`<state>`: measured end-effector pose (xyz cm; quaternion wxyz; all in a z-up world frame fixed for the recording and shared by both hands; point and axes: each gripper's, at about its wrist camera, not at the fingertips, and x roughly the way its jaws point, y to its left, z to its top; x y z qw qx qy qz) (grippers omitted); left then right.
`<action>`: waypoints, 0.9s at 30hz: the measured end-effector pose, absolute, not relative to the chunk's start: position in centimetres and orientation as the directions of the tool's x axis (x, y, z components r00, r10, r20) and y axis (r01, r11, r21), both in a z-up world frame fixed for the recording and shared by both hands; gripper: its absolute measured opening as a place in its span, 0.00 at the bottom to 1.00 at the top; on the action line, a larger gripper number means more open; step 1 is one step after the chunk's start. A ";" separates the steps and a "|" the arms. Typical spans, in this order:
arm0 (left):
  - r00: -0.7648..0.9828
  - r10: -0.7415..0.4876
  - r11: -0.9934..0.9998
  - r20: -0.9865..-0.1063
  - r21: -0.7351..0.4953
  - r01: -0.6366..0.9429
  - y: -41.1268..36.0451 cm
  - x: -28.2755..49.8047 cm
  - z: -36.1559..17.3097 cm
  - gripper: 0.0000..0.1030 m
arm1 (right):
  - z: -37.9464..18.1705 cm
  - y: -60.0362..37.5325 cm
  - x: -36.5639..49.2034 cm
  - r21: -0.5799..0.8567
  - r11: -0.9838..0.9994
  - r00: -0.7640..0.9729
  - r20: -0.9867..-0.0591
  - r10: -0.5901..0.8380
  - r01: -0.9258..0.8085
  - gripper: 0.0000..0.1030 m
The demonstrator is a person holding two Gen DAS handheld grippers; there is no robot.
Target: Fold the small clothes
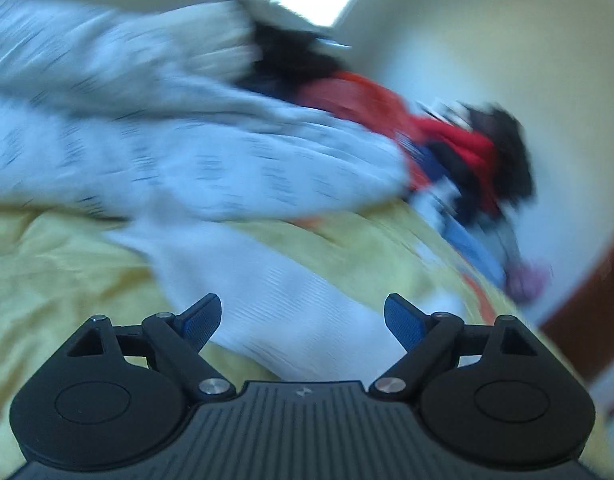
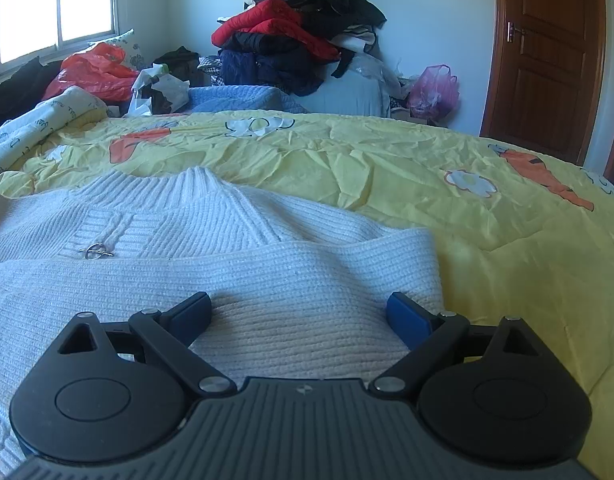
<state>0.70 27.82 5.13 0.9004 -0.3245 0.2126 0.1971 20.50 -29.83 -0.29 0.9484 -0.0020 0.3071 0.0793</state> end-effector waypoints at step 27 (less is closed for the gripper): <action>0.886 0.313 0.898 -0.342 -0.197 -0.393 16.4 7.5 11.0 0.09 | -0.2 -30.1 20.2 0.069 0.986 0.801 -0.576 0.166 -0.155 0.93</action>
